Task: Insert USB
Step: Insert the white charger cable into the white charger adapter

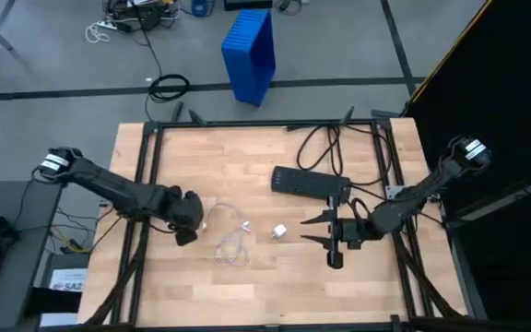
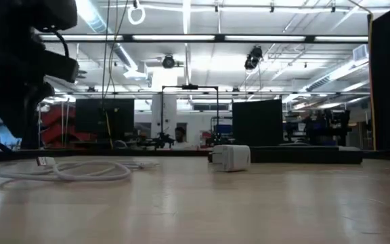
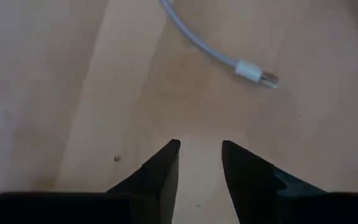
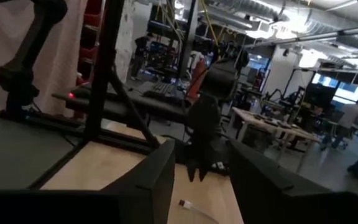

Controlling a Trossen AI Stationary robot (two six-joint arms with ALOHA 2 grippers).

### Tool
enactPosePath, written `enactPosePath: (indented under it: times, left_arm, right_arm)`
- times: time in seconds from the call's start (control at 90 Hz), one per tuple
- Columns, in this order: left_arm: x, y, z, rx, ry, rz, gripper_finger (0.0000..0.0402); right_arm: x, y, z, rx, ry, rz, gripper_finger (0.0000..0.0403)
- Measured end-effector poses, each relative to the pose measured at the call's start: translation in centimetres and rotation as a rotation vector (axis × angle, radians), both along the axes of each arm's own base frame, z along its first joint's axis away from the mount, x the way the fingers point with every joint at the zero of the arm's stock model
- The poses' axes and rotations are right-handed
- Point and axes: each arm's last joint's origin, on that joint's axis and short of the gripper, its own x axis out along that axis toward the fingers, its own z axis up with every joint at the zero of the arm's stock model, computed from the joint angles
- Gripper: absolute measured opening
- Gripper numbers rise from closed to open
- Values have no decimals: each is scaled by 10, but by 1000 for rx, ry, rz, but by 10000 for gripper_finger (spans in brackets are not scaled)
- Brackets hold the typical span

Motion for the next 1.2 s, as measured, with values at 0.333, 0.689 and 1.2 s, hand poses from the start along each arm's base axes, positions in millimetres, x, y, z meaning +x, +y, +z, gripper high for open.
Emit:
enactPosePath:
  times: [0.333, 0.689, 1.2]
  left_arm:
    - [10, -3, 0, -23, -88, 2, 109]
    - [38, -12, 11, -119, -394, 2, 109]
    - [75, -21, 57, -175, -1016, -37, 109]
  right_arm:
    - [1, -1, 0, 3, 1, -6, 126]
    - [1, -1, -1, 3, 5, -4, 118]
    - [1, -1, -1, 3, 6, -3, 123]
